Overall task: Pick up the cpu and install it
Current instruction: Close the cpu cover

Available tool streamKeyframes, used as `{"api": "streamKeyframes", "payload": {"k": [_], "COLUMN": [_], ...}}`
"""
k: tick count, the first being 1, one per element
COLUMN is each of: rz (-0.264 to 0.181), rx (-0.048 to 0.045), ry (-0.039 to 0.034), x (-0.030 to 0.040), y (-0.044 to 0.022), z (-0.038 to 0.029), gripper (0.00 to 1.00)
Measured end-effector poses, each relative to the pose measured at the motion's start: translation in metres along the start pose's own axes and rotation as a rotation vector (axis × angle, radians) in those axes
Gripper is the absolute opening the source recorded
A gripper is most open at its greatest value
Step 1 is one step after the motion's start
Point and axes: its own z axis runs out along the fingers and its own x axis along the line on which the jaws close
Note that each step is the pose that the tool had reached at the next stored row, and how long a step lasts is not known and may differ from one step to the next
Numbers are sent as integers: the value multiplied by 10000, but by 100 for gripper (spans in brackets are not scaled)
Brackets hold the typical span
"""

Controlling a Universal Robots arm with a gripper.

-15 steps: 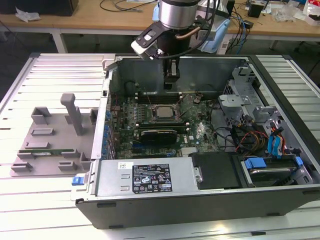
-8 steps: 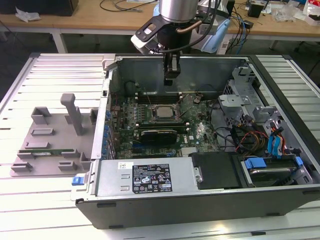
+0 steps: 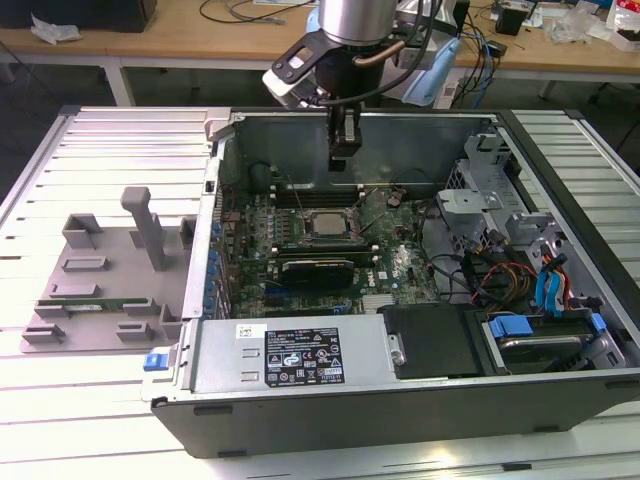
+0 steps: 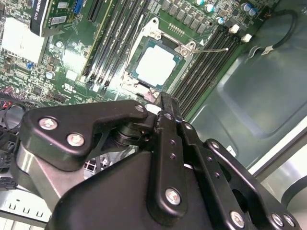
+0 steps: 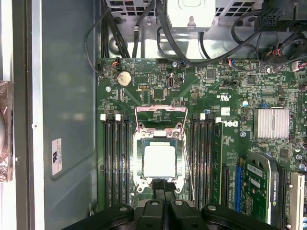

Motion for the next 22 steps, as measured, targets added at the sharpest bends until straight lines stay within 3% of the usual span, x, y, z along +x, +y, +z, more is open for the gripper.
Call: {"api": "streamKeyframes", "payload": {"k": [7, 11, 19, 22], "rz": [1, 1, 2, 0], "rx": [0, 8, 17, 18], "ry": [-1, -1, -1, 0], "x": [0, -1, -2, -2], "y": [65, 237, 448, 499], "z": [-1, -3, -6, -7], "gripper": [11, 11, 11, 11]}}
